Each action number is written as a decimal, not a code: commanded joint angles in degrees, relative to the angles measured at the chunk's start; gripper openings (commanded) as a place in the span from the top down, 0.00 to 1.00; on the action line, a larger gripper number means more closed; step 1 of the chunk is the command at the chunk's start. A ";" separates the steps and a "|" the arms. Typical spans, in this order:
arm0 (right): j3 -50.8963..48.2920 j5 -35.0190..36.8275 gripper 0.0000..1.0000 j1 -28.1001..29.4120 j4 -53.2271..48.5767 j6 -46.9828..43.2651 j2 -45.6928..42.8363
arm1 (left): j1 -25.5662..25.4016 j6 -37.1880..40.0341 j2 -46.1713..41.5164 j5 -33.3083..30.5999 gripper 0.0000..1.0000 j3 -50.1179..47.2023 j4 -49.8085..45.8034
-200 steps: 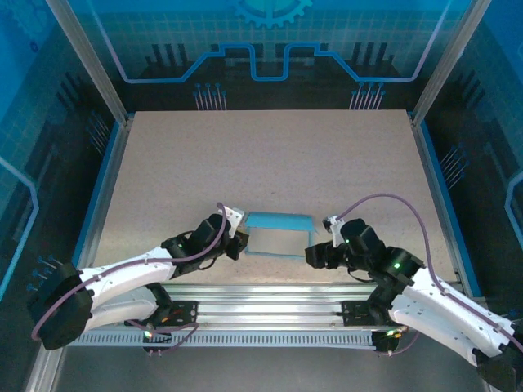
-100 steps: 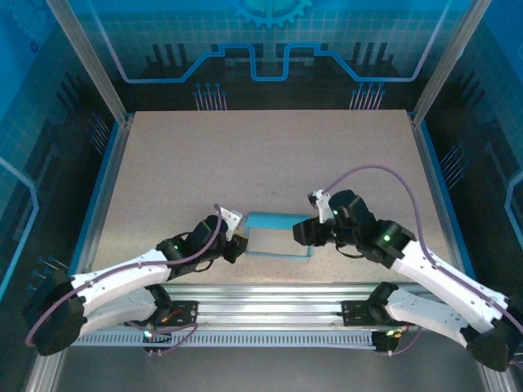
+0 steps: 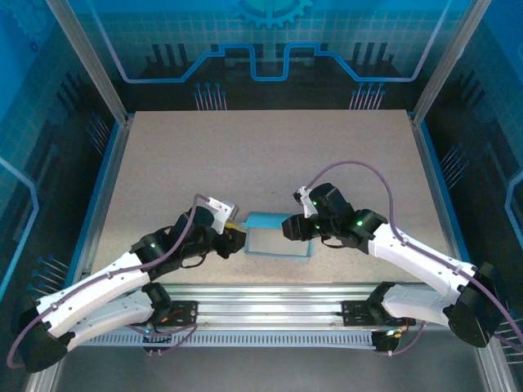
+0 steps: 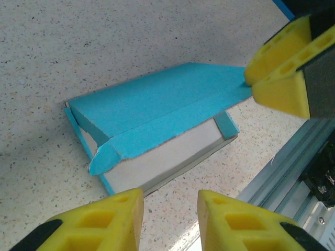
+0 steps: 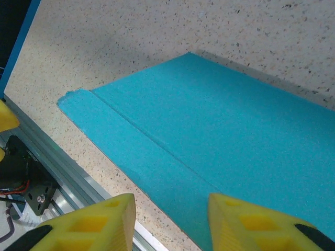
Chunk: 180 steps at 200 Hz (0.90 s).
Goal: Fold the paper box
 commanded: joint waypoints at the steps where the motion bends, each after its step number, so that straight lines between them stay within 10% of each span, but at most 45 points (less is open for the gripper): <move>1: -2.56 -1.89 0.59 -0.47 2.04 0.83 0.31 | 0.32 -0.93 4.10 -0.50 0.64 2.94 -1.99; 180: -11.74 -2.42 0.59 1.35 10.19 4.27 1.60 | 1.73 -3.67 26.66 -1.76 0.57 7.00 -1.17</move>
